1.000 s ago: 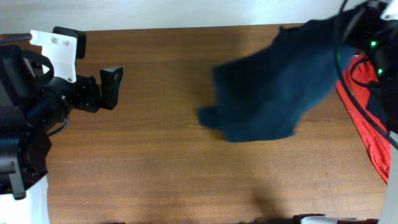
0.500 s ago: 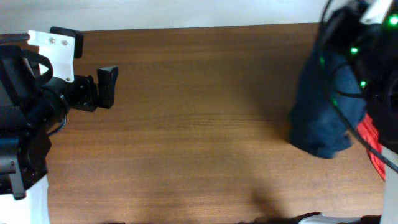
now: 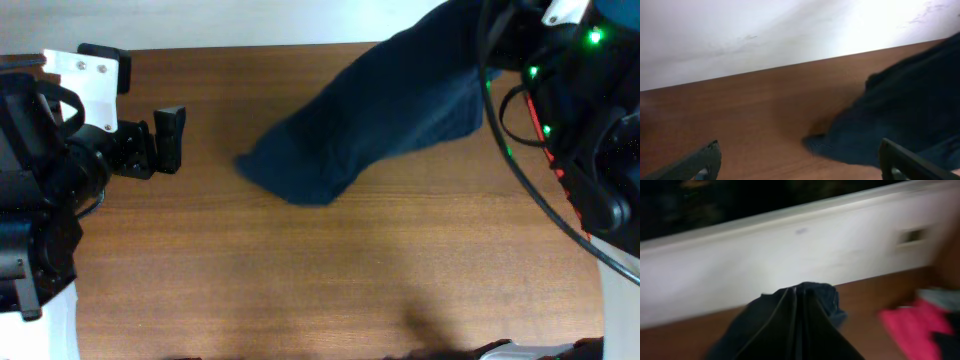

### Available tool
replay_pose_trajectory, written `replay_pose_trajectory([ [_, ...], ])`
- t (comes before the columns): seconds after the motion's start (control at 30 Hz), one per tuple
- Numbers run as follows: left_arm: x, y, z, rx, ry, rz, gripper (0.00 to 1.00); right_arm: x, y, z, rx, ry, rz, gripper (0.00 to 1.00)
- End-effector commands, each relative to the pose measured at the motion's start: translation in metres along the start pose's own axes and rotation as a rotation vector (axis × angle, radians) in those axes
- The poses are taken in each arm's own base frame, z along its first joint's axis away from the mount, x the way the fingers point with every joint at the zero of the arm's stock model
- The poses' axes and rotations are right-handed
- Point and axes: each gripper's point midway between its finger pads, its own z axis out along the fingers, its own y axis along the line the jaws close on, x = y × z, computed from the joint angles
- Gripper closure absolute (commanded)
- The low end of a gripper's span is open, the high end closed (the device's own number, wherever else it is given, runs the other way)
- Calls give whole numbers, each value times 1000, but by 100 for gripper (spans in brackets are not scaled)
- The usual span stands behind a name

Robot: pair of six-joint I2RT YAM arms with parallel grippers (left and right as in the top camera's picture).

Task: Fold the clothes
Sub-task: 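Lift the navy pants with the right gripper and drag them leftward, then lay the navy pants at table center and open the right gripper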

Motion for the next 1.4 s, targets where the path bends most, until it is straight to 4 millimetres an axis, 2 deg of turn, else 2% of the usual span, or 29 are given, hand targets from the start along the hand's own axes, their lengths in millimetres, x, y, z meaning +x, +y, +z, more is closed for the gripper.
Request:
replay_pose_trajectory([
  [0.0,-3,0,-7,-12,-17,23,1,-27,-67,-20,400,-117,-51,96],
  [0.07,-3,0,-7,-12,-17,23,1,-28,-79,-26,478,-124,-73,96],
  [0.23,-4,0,-6,-12,-17,23,1,-17,-77,-25,482,-85,-92,96],
  [0.37,-4,0,-6,-12,-17,23,1,5,-57,-16,434,-27,-75,96],
  [0.47,-4,0,-6,-12,-17,23,1,35,-25,-2,326,64,-59,96],
  [0.57,-4,0,-6,-12,-17,23,1,79,21,18,145,224,-21,96],
  [0.67,-4,0,-6,-12,-17,23,1,133,68,39,-10,417,20,96],
  [0.7,-4,0,-6,-12,-17,23,1,159,87,52,-49,500,32,96],
  [0.83,-3,0,-7,-12,-15,22,1,225,115,85,-53,673,66,96],
  [0.87,-3,0,-6,-11,-13,21,1,250,126,95,-68,736,79,96],
  [0.97,-2,0,-7,-11,-11,21,1,285,153,103,-149,840,90,96],
  [1.03,-2,0,-6,-11,-10,21,1,299,170,100,-194,872,84,96],
  [1.2,-2,0,-6,-11,-10,21,1,299,203,85,-314,831,-24,96],
  [1.37,-2,0,-6,-11,-11,21,1,307,224,64,-412,827,-163,96],
])
